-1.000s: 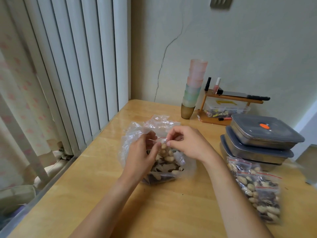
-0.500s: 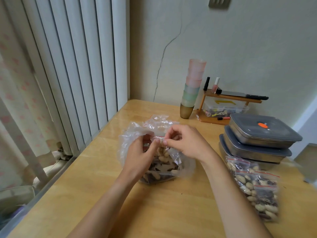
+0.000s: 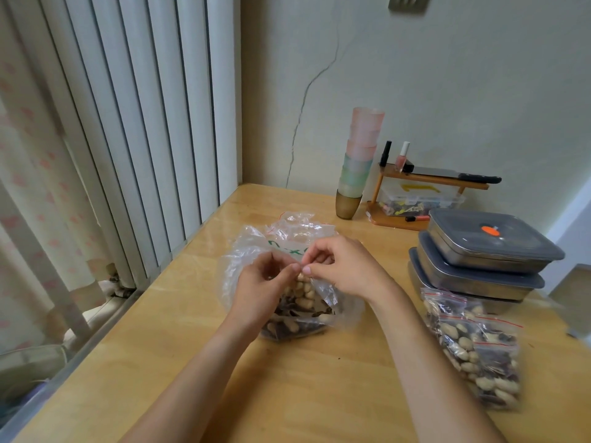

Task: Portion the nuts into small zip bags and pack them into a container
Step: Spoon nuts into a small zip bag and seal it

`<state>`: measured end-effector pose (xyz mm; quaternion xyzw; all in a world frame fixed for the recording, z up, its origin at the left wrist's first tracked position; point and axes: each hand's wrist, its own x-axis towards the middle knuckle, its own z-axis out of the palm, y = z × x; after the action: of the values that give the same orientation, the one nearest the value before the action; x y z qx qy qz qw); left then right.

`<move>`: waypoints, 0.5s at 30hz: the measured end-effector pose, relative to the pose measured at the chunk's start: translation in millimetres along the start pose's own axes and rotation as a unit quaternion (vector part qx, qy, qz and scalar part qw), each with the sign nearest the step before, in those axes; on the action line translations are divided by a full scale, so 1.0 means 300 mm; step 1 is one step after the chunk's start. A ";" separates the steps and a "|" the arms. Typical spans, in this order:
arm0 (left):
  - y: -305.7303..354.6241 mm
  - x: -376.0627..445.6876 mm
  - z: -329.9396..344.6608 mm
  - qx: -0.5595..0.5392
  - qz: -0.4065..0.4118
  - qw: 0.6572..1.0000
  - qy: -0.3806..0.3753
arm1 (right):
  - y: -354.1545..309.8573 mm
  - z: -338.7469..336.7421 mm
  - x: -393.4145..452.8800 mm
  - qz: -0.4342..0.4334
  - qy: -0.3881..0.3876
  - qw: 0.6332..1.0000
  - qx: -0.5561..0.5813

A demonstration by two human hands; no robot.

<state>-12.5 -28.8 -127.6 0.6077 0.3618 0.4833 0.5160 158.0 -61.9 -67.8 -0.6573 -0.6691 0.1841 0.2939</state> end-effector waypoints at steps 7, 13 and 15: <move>0.003 0.004 0.003 0.030 -0.003 0.998 0.051 | -0.005 0.019 0.003 0.000 0.017 1.000 0.002; -0.007 -0.027 0.020 0.061 -0.031 0.997 0.039 | -0.030 0.036 -0.001 -0.014 0.046 0.999 -0.002; 0.005 -0.034 0.033 0.091 -0.053 0.994 0.022 | -0.049 0.027 -0.007 -0.019 0.057 0.998 -0.010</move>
<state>-5.9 -41.5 -128.3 0.6213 0.4474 0.4333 0.4755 141.5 -63.9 -65.1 -0.6569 -0.6653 0.1342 0.3285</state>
